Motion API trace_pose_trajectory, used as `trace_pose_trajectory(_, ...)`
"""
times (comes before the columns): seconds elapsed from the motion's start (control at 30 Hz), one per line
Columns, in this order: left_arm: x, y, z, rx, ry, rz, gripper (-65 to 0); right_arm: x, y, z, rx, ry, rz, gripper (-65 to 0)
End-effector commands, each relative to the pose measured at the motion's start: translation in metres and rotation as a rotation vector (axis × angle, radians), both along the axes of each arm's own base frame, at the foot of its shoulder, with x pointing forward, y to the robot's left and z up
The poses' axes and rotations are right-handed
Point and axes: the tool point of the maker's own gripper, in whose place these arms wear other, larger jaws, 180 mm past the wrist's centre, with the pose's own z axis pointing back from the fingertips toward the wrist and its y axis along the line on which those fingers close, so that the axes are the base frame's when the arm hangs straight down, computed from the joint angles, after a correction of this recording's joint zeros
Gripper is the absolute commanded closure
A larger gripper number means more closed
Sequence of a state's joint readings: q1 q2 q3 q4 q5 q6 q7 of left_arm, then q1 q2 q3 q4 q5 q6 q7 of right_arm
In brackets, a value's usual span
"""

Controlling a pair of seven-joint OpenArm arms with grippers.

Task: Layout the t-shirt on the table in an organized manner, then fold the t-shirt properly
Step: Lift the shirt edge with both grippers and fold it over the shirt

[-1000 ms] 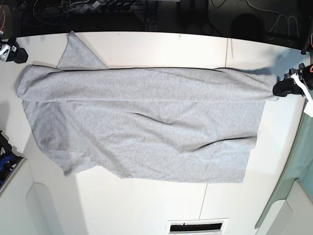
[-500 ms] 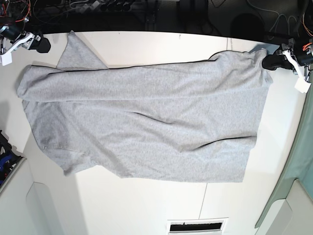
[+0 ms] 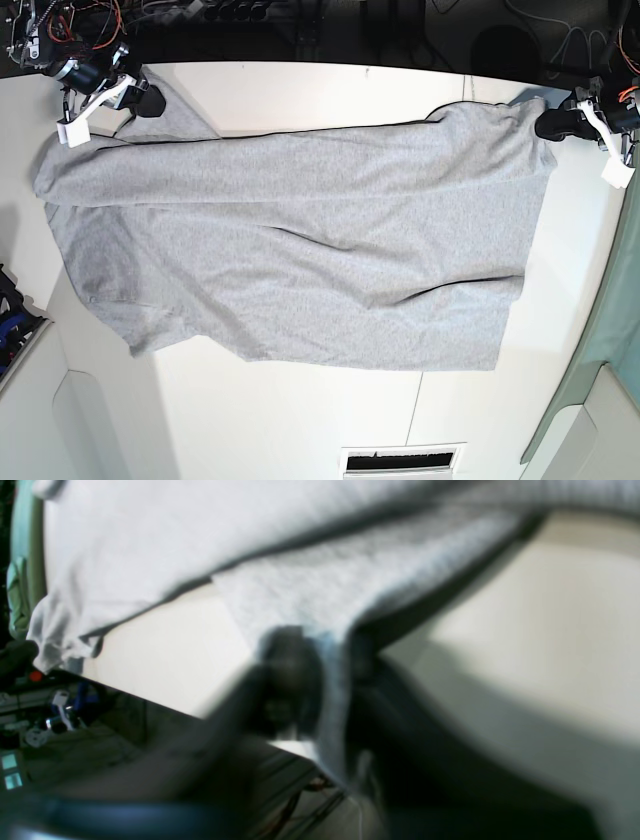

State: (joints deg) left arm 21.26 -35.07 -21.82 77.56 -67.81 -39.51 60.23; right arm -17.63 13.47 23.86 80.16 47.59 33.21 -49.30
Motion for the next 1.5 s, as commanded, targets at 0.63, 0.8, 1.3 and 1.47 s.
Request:
trace_pose_trajectory(0.63, 0.007, -0.014, 0.066, -0.056, -0.026, -0.223, 0.0, -0.062, -0.043, 0.091, -0.199, -0.076, 0.061, 0.0)
trace_pose_trajectory(0.8, 0.015, 0.0, 0.077, -0.034, -0.069, -0.18, 0.0, -0.067, -0.048, 0.114, -0.257, -0.112, 0.076, 0.0)
trace_pose_trajectory(1.3, 0.048, 0.042, 0.085, 0.174, -0.217, -0.073, 0.0, 0.034, -0.069, 0.166, -0.394, -0.407, 0.068, 0.0)
trace_pose_trajectory(1.47, 0.051, 0.052, 0.092, 0.211, -0.214, -0.091, 0.0, 0.035, -0.079, 0.173, -0.437, -0.408, 0.079, 0.0)
